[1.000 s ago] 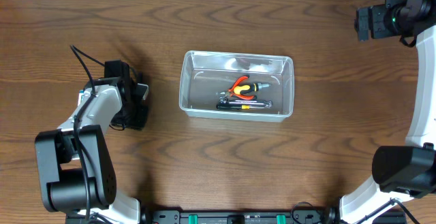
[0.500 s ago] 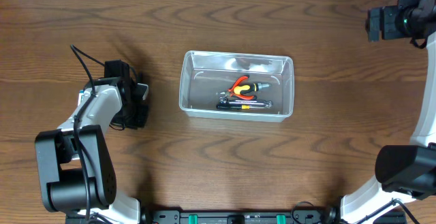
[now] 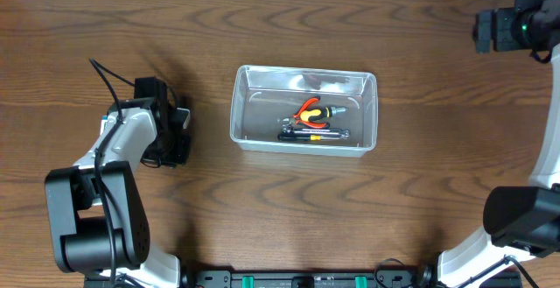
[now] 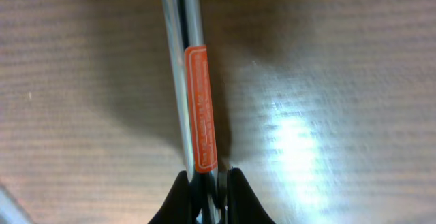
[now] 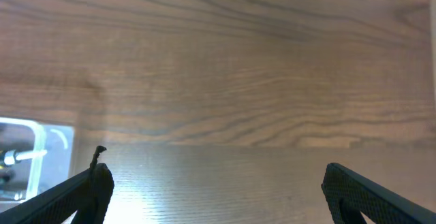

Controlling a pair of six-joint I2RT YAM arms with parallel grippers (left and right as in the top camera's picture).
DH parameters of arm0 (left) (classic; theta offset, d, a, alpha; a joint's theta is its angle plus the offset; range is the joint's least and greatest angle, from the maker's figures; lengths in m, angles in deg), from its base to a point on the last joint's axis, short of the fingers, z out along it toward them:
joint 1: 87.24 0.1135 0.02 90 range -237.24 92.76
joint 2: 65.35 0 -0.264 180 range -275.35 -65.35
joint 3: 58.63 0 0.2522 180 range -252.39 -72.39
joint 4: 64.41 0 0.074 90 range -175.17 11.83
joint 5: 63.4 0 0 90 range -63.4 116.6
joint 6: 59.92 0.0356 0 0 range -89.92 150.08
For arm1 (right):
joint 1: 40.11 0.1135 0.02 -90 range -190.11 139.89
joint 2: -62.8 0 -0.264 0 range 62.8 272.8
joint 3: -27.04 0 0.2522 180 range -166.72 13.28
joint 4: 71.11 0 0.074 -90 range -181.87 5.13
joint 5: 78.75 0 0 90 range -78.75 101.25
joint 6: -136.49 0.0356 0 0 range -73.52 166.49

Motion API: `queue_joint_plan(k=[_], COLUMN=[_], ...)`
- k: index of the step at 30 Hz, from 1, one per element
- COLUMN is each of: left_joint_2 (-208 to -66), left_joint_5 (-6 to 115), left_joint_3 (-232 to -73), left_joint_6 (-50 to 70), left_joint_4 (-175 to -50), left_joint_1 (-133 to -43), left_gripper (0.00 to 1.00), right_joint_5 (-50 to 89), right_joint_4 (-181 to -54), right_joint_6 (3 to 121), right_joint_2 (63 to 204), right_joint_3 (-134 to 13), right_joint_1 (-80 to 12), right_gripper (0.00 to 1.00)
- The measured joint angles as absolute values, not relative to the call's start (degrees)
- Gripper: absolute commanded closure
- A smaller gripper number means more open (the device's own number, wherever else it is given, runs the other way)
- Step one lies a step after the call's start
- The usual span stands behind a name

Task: Pack container
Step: 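Carry the hammer with the left gripper into the container and release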

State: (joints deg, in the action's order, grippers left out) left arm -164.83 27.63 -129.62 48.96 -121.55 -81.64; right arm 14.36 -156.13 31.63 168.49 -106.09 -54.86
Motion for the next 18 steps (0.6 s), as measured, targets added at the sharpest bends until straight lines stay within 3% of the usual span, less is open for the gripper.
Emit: queue_joint_plan(k=[9, 18], left_joint_2=[-155.5, -148.1], left_joint_5=[27.7, 32.2], left_joint_3=[-144.9, -151.6], left_joint_6=[48.8, 66.7], left_joint_4=[-130.7, -128.4], left_joint_1=[-90.4, -108.1], left_gripper=[0.94, 0.94], right_joint_5=[15.6, 19.1], right_joint_4=[-155.8, -155.8], right_joint_6=[38.6, 40.1], right_joint_2=[168.5, 168.5], right_joint_3=[-106.1, -106.1], right_joint_1=[-64.4, -67.4], right_gripper=[0.01, 0.01])
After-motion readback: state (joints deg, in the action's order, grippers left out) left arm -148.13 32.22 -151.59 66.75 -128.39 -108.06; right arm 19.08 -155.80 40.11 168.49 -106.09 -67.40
